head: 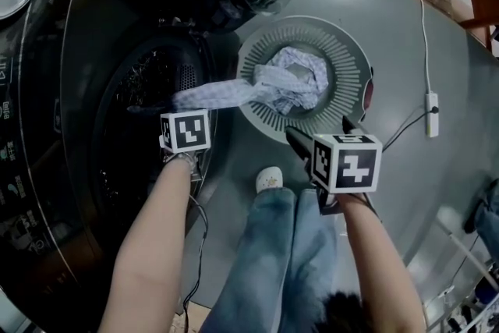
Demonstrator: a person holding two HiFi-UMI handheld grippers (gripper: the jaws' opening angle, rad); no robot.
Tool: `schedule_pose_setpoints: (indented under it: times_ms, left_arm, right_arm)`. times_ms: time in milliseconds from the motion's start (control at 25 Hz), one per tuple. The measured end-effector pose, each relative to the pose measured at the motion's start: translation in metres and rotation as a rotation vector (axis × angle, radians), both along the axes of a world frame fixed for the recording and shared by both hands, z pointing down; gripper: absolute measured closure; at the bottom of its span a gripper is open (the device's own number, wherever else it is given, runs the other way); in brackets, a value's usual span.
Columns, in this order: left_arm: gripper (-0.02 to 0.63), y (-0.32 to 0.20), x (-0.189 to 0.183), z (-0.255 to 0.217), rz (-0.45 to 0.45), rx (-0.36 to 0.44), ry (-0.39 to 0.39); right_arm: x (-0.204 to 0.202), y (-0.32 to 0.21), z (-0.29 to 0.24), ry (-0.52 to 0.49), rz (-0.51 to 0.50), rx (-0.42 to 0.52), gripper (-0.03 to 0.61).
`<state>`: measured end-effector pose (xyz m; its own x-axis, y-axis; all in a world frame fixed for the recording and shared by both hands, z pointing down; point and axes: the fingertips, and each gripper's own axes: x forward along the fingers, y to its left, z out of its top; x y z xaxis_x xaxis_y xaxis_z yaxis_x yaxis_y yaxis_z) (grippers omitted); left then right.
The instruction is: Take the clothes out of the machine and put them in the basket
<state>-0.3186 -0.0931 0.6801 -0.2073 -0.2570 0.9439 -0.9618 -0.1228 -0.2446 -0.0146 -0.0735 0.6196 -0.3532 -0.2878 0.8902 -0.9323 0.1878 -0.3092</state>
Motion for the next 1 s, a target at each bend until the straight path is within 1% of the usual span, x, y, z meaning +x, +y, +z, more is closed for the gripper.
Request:
schedule_pose_setpoints:
  times_ms: [40, 80, 120, 160, 200, 320, 400, 520, 640, 800, 1000]
  left_arm:
    - [0.309, 0.001, -0.002, -0.005, -0.011, 0.007, -0.012]
    - [0.383, 0.0, -0.003, -0.011, -0.023, 0.018, -0.022]
    - [0.423, 0.0, -0.003, -0.017, -0.031, 0.031, -0.022]
    - [0.549, -0.001, -0.001, -0.024, -0.035, 0.043, -0.012]
    - [0.574, -0.001, 0.002, -0.031, -0.039, 0.054, -0.001]
    - [0.577, 0.003, 0.011, -0.047, -0.075, 0.072, 0.024]
    - [0.578, 0.005, 0.022, -0.054, -0.097, 0.097, 0.065]
    - [0.578, 0.002, 0.043, -0.069, -0.097, 0.151, 0.136]
    - [0.578, -0.003, 0.068, -0.083, -0.055, 0.188, 0.194]
    - [0.578, -0.013, 0.116, -0.1, 0.046, 0.221, 0.276]
    - [0.578, -0.026, 0.187, -0.127, 0.12, 0.275, 0.474]
  right_arm:
    - [0.001, 0.002, 0.0, 0.001, -0.003, -0.001, 0.047]
    - [0.003, 0.004, 0.0, 0.004, -0.005, -0.004, 0.046]
    - [0.005, 0.006, 0.0, 0.008, -0.007, -0.007, 0.046]
    - [0.007, 0.008, -0.001, 0.011, -0.007, -0.009, 0.047]
    - [0.009, 0.01, -0.003, 0.01, -0.007, -0.009, 0.046]
    - [0.013, 0.013, -0.01, 0.004, -0.011, -0.001, 0.046]
    - [0.017, 0.015, -0.015, 0.005, -0.009, 0.007, 0.046]
    - [0.024, 0.016, -0.023, 0.002, -0.002, 0.019, 0.047]
    - [0.031, 0.017, -0.029, -0.001, -0.005, 0.029, 0.047]
    - [0.042, 0.018, -0.036, 0.004, -0.004, 0.042, 0.047]
    - [0.062, 0.018, -0.047, 0.012, 0.014, 0.053, 0.047]
